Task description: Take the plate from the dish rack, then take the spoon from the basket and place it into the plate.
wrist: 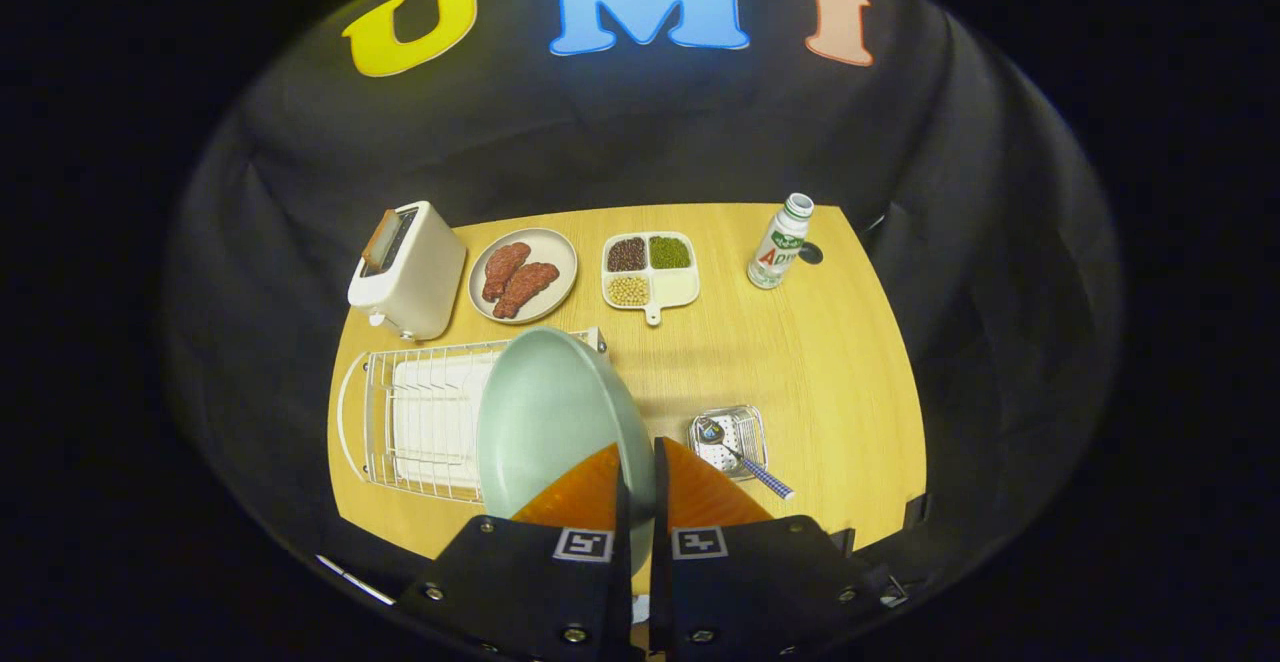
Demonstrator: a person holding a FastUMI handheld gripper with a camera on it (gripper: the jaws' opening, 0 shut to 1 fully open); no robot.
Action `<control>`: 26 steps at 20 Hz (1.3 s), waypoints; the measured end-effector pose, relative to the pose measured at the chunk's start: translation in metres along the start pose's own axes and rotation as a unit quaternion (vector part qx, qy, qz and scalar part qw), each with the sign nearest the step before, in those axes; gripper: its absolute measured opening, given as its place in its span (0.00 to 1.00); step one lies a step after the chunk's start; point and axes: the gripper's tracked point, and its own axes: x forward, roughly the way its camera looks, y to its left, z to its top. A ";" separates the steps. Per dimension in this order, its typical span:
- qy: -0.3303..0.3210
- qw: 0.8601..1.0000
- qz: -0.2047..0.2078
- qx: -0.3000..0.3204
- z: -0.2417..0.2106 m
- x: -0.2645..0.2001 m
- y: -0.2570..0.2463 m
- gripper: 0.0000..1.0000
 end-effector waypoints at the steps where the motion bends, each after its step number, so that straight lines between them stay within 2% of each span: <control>1: 0.003 1.000 0.008 0.010 -0.006 -0.001 -0.007 0.07; 7: 0.002 0.996 0.070 0.060 -0.028 -0.006 -0.040 0.07; 12: 0.004 0.985 0.145 0.095 -0.051 -0.007 -0.056 0.07; 20: -0.016 0.980 0.181 0.074 -0.089 0.012 -0.099 0.07; 24: -0.006 0.973 0.216 0.077 -0.123 0.024 -0.103 0.07; 26: 0.002 0.973 0.220 0.075 -0.142 0.037 -0.107 0.07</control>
